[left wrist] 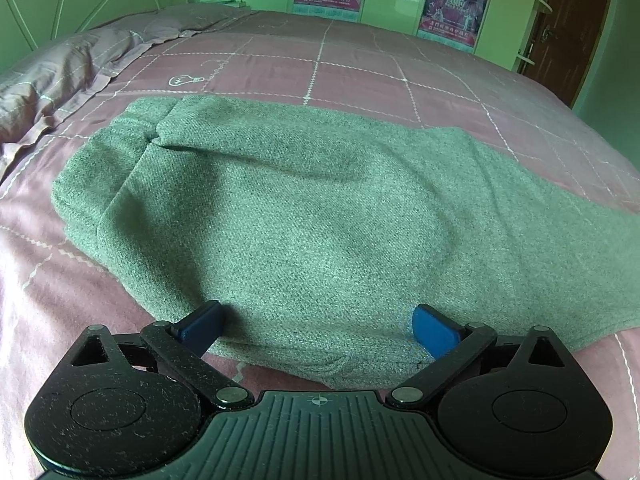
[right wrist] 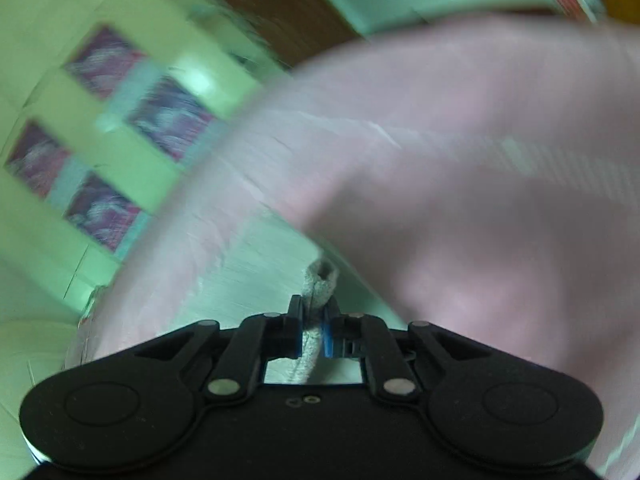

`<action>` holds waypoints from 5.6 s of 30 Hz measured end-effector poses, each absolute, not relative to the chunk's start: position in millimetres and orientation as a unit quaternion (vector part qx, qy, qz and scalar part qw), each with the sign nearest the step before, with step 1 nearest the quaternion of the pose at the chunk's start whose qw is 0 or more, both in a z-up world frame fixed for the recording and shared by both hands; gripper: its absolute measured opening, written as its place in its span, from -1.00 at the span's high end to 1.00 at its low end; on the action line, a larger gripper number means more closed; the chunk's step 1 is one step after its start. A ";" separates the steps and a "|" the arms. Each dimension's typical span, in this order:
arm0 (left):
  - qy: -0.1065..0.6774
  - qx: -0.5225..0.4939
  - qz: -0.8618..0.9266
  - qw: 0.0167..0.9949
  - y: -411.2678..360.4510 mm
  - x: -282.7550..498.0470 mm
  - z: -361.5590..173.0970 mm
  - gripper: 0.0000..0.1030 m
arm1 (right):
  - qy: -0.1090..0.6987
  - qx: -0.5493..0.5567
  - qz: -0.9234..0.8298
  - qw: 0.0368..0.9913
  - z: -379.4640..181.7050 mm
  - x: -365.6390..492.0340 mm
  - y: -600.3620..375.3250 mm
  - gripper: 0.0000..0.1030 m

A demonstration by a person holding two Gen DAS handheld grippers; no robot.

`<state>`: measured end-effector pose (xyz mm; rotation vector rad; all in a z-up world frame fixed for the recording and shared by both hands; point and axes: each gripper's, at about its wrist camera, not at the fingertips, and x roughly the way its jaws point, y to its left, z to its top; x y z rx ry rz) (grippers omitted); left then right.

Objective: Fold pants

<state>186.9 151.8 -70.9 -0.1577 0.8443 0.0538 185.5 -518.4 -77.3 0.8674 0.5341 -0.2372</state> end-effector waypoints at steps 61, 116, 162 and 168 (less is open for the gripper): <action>0.320 -0.243 0.126 0.907 279.7 153.5 -52.7 -0.49 | 0.347 0.173 0.319 0.865 -28.7 386.0 -158.1 0.24; 0.373 -0.110 -0.003 0.921 178.9 179.1 -68.7 -0.22 | 0.150 0.512 -0.121 0.837 -89.2 101.2 -481.6 0.72; 0.395 -0.112 -0.014 0.912 182.8 186.0 -66.1 -0.23 | 0.164 0.506 -0.131 0.837 -100.3 125.5 -488.7 0.61; 0.390 -0.106 -0.008 0.915 178.1 185.8 -68.2 -0.27 | 0.173 0.490 -0.131 0.844 -96.6 121.8 -490.2 0.55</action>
